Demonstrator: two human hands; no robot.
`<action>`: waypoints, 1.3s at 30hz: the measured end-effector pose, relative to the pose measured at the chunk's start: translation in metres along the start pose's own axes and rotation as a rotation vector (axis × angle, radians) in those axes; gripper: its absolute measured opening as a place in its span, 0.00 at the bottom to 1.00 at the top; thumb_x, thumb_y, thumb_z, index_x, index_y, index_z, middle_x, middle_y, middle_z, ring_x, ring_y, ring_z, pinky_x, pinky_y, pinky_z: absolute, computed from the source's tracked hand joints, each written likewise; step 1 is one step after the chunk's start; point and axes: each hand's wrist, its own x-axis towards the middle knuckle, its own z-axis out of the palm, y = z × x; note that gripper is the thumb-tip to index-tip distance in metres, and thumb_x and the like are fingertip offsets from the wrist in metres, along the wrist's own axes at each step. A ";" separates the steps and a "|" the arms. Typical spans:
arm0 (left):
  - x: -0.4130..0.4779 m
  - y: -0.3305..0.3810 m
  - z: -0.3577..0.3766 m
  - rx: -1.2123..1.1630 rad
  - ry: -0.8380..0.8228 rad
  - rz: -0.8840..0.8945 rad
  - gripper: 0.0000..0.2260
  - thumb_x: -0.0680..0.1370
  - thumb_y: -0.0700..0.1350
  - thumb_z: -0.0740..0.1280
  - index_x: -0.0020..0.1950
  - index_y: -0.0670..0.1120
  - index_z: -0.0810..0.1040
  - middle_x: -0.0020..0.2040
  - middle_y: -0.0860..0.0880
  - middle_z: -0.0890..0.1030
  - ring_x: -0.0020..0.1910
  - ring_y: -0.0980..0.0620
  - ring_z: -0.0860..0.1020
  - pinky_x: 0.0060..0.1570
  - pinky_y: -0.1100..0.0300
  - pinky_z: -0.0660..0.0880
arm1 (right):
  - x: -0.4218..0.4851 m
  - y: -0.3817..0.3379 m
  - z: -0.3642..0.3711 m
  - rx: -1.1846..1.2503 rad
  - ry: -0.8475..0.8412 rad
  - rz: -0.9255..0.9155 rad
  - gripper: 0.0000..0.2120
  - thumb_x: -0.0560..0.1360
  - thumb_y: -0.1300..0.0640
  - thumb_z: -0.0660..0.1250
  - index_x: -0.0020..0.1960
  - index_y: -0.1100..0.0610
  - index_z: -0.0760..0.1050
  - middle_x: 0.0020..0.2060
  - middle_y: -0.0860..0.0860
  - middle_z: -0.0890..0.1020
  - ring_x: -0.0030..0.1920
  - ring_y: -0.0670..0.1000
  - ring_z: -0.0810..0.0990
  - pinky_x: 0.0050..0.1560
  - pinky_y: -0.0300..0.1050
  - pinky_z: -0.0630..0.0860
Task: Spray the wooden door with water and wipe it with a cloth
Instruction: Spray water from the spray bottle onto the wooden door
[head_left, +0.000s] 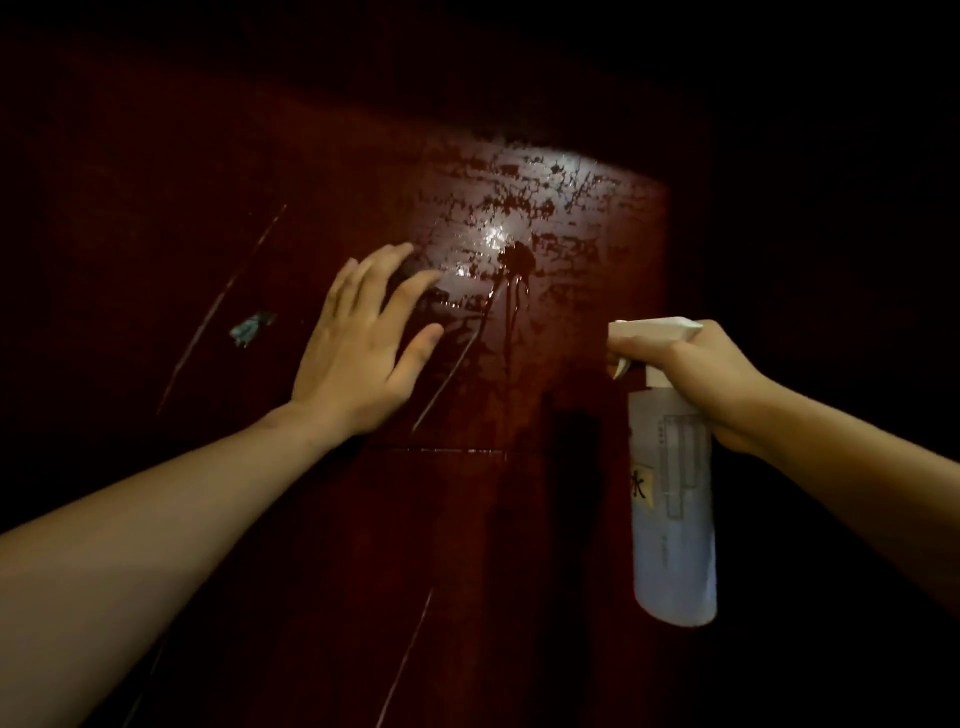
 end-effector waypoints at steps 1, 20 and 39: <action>-0.010 0.003 -0.001 -0.037 -0.001 -0.024 0.25 0.85 0.57 0.55 0.80 0.48 0.67 0.83 0.43 0.60 0.84 0.44 0.55 0.83 0.48 0.43 | -0.007 0.004 0.000 0.019 -0.007 -0.002 0.14 0.77 0.54 0.73 0.36 0.61 0.84 0.47 0.51 0.88 0.57 0.46 0.84 0.68 0.44 0.73; -0.170 0.055 0.045 0.309 -0.116 0.005 0.22 0.88 0.56 0.53 0.80 0.48 0.65 0.82 0.39 0.63 0.82 0.39 0.60 0.81 0.35 0.53 | -0.091 0.105 0.049 0.029 -0.088 0.233 0.13 0.74 0.55 0.77 0.52 0.64 0.84 0.46 0.60 0.87 0.44 0.55 0.86 0.51 0.55 0.83; -0.309 -0.012 -0.063 0.282 -0.412 -0.291 0.34 0.82 0.65 0.61 0.82 0.48 0.60 0.83 0.41 0.56 0.84 0.40 0.52 0.80 0.30 0.43 | -0.184 0.091 0.169 0.249 -0.351 0.319 0.06 0.75 0.55 0.76 0.49 0.57 0.86 0.45 0.59 0.87 0.50 0.59 0.86 0.53 0.53 0.81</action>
